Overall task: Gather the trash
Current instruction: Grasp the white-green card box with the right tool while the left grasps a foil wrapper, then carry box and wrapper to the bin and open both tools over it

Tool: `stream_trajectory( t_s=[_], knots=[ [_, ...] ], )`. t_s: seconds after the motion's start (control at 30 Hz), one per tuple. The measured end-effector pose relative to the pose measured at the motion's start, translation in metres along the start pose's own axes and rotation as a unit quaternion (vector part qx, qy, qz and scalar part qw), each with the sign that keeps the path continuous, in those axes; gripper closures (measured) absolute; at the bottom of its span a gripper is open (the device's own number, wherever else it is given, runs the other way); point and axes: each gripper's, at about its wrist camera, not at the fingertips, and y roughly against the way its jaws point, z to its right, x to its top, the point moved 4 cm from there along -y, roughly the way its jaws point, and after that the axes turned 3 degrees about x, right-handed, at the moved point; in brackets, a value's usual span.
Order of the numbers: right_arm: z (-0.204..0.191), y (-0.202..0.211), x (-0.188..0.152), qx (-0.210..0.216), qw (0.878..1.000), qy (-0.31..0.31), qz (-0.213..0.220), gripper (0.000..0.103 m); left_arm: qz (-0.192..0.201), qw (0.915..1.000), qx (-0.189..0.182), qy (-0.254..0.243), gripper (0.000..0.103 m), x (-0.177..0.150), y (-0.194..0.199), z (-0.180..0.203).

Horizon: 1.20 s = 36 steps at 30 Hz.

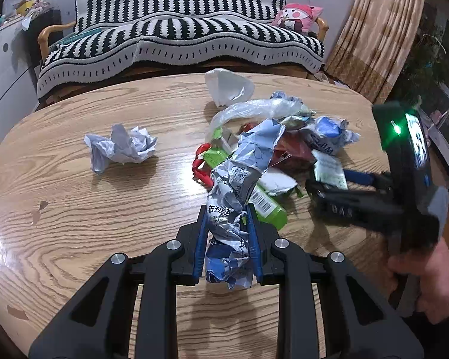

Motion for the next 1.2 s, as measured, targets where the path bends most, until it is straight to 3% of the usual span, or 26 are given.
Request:
stream_trajectory(
  t_s=[0.3,0.43,0.57,0.8,1.2],
  knots=[
    [0.05,0.049,-0.03,0.03,0.999,-0.006,0.016,0.044,0.009,0.9995,-0.018,-0.025,0.079,0.014,0.004,0.059],
    [0.092,0.08,-0.044,0.043,0.998,-0.029,0.033,0.044,0.011,0.9978,-0.041,-0.05,0.079,0.019,0.001,0.112],
    [0.153,0.107,-0.067,0.026,0.997,-0.06,0.044,0.044,0.014,0.994,-0.073,-0.081,0.079,0.022,-0.003,0.173],
    [0.266,0.142,-0.113,-0.013,0.988,-0.142,0.056,0.044,0.01,0.9808,-0.14,-0.135,0.079,0.012,-0.009,0.285],
    [0.435,0.184,-0.224,-0.076,0.957,-0.274,0.057,0.044,-0.012,0.9448,-0.241,-0.221,0.079,-0.033,-0.025,0.445]
  ],
)
